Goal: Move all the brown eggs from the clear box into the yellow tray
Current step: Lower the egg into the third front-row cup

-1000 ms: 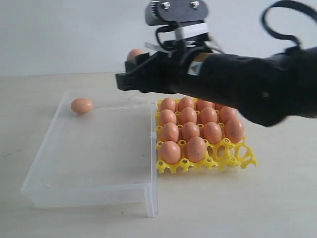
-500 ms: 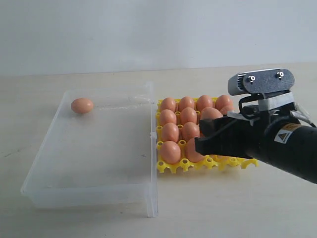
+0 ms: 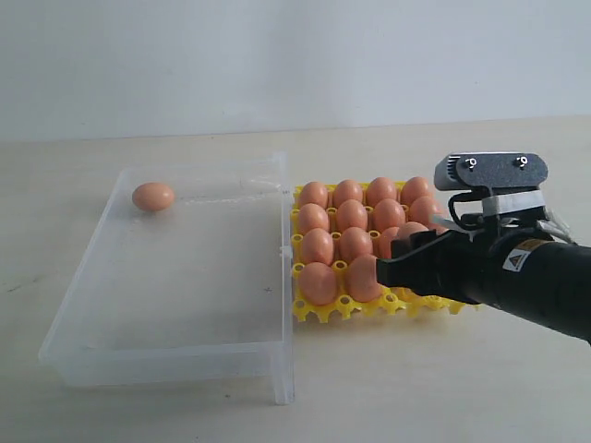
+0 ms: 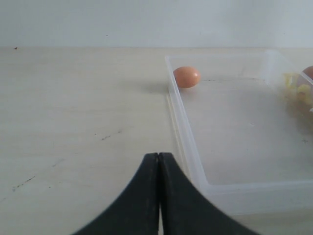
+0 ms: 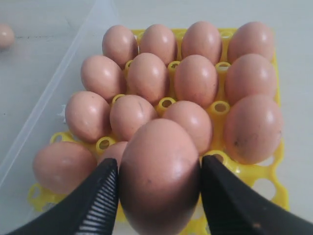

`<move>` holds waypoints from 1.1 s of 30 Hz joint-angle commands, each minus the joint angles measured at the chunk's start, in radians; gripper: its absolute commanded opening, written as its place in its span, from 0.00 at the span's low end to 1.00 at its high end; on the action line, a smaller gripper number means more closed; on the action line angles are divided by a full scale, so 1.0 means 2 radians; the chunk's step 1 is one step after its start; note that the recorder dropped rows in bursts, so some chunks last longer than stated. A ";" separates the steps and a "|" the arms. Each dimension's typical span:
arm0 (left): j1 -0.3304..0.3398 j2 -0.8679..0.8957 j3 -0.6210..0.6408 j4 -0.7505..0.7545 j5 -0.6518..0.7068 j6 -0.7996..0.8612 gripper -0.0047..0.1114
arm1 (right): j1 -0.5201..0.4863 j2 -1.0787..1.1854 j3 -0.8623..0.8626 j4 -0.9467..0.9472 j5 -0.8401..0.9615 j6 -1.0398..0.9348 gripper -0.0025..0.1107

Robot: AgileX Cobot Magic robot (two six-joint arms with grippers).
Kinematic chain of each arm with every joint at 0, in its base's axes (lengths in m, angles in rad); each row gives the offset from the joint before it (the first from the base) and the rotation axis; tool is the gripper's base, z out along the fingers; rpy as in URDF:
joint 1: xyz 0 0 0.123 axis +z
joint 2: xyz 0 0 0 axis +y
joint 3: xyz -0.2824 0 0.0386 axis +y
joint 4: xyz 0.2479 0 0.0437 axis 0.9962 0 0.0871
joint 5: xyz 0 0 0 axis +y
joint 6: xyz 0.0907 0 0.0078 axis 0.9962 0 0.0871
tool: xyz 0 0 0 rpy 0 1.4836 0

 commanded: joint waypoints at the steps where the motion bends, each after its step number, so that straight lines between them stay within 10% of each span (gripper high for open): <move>1: 0.001 -0.003 -0.002 -0.001 -0.002 0.001 0.04 | -0.004 0.021 -0.019 -0.024 -0.002 0.018 0.02; 33: 0.001 -0.003 -0.002 -0.001 -0.002 0.001 0.04 | -0.018 0.055 -0.020 -0.023 -0.001 -0.006 0.02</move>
